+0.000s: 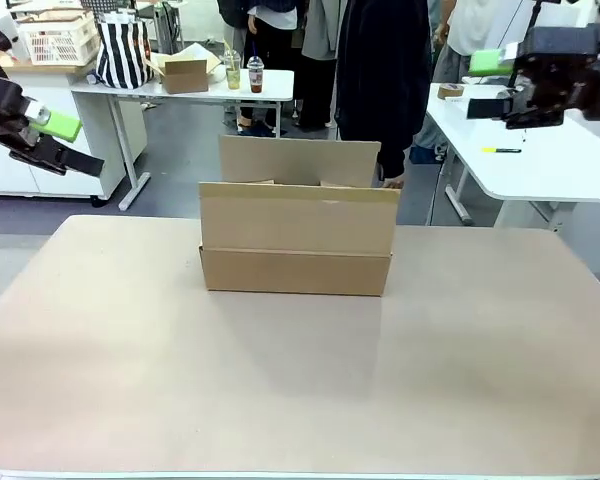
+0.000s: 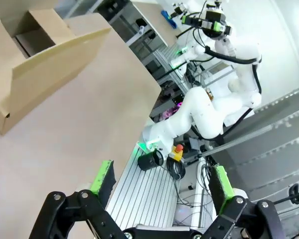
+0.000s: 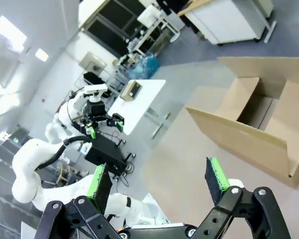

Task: Pack the gift set into the box.
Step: Place both hands on the side flaps of the Package Box and spread them outward.

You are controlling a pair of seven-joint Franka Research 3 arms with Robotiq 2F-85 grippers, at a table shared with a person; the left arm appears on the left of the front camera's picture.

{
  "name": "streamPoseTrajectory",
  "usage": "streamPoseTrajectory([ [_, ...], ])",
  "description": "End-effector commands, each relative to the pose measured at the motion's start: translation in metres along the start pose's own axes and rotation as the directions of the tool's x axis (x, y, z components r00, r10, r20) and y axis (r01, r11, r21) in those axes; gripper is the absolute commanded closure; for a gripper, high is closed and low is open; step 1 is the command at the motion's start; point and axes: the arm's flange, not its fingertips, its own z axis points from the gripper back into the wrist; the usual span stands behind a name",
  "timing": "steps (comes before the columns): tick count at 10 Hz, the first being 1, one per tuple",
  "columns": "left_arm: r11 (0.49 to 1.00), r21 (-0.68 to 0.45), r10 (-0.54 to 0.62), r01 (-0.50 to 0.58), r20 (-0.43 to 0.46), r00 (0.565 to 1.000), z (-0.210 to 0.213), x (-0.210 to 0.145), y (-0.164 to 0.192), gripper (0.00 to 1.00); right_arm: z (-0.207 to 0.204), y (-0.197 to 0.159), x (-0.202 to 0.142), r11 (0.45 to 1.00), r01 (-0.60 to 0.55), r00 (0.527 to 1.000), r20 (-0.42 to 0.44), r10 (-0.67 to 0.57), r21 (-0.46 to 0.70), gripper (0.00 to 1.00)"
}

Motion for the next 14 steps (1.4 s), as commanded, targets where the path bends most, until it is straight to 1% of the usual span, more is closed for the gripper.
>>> streamPoseTrajectory([
  [1, 0.999, -0.019, -0.035, 0.035, 0.012, 0.999, 0.003, 0.003, -0.001, 0.00, 0.002, -0.005, 0.004, 1.000, -0.025, 1.000, 0.014, 0.024, 0.010, 0.00],
  [3, 0.999, -0.019, -0.035, 0.035, 0.012, 0.999, 0.003, 0.003, -0.001, 0.00, 0.002, -0.005, 0.004, 1.000, -0.025, 1.000, 0.014, 0.024, 0.010, 0.00],
  [4, 1.000, 0.002, -0.008, 0.008, -0.009, 1.000, 0.002, -0.001, -0.003, 0.00, 0.002, -0.005, 0.004, 1.000, -0.025, 1.000, 0.014, 0.024, 0.010, 0.00],
  [5, 0.993, 0.114, 0.038, -0.034, -0.031, 0.999, -0.005, 0.019, -0.021, 0.00, 0.002, -0.005, 0.004, 1.000, -0.025, 1.000, 0.014, 0.024, 0.010, 0.00],
  [6, 0.980, 0.194, 0.061, -0.051, -0.045, 0.997, -0.014, 0.035, -0.032, 0.00, 0.002, -0.005, 0.004, 1.000, -0.025, 1.000, 0.014, 0.024, 0.010, 0.00],
  [7, 0.947, 0.314, 0.102, -0.067, -0.096, 0.990, -0.037, 0.065, -0.046, 0.00, 0.002, -0.005, 0.004, 1.000, -0.025, 1.000, 0.014, 0.024, 0.010, 0.00],
  [8, 0.912, 0.404, 0.141, -0.075, -0.138, 0.980, -0.058, 0.088, -0.050, 0.00, 0.002, -0.005, 0.004, 1.000, -0.025, 1.000, 0.014, 0.024, 0.010, 0.00],
  [9, 0.856, 0.509, 0.195, -0.092, -0.153, 0.969, -0.080, 0.109, -0.050, 0.00, 0.002, -0.005, 0.004, 1.000, -0.025, 1.000, 0.014, 0.024, 0.010, 0.00],
  [10, 0.762, 0.639, 0.246, -0.107, -0.132, 0.960, -0.104, 0.130, -0.048, 0.00, 0.002, -0.005, 0.004, 1.000, -0.025, 1.000, 0.014, 0.024, 0.010, 0.00],
  [11, 0.695, 0.711, 0.279, -0.111, -0.123, 0.952, -0.124, 0.147, -0.043, 0.00, 0.002, -0.005, 0.004, 1.000, -0.025, 1.000, 0.014, 0.024, 0.010, 0.00],
  [12, 0.590, 0.798, 0.320, -0.120, -0.095, 0.942, -0.145, 0.160, -0.036, 0.00, 0.002, -0.005, 0.004, 1.000, -0.025, 1.000, 0.014, 0.024, 0.010, 0.00],
  [13, 0.499, 0.863, 0.340, -0.080, -0.111, 0.934, -0.172, 0.171, -0.033, 0.00, 0.002, -0.005, 0.004, 1.000, -0.025, 1.000, 0.014, 0.024, 0.010, 0.00],
  [14, 0.463, 0.885, 0.319, -0.047, -0.116, 0.941, -0.187, 0.178, -0.033, 0.00, 0.002, -0.005, 0.004, 1.000, -0.025, 1.000, 0.014, 0.024, 0.010, 0.00],
])
